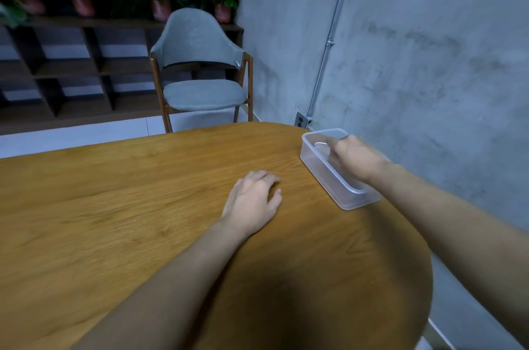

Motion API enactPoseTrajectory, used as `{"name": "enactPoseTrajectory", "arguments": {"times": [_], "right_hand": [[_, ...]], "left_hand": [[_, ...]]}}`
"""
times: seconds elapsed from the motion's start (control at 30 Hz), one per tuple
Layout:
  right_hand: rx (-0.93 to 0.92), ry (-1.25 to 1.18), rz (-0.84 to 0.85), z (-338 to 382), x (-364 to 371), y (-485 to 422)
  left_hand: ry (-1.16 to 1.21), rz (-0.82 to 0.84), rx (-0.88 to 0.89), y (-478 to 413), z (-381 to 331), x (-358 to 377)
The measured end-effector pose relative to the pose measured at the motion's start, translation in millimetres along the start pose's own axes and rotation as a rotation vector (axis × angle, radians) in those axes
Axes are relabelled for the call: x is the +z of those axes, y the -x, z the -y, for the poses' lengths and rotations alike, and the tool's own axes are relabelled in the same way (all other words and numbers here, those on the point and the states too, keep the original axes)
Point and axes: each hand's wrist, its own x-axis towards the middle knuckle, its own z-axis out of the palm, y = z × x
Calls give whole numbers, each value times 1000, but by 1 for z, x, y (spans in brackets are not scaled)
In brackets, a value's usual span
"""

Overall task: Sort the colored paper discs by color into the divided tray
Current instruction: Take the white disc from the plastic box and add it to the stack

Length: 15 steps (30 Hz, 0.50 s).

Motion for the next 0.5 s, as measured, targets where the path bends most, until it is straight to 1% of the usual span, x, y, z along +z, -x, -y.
{"name": "enactPoseTrajectory", "arguments": {"times": [0.1,0.17,0.27,0.37,0.5], "right_hand": [[20,-38,-83,-1,-14,12],[-2,-71,-131,2,-26,24],[-92,-140,-218,16,-45,49],[-200,-273,-297,51,-65,79],[-316,-367,-318,104,-77,111]], "left_hand": [[32,-39,11,10,-4,-13],[43,-48,20,17,-8,-27],[98,-51,16,28,-15,-56],[162,-77,4,40,-16,-85],[211,-163,-6,65,-12,-129]]}}
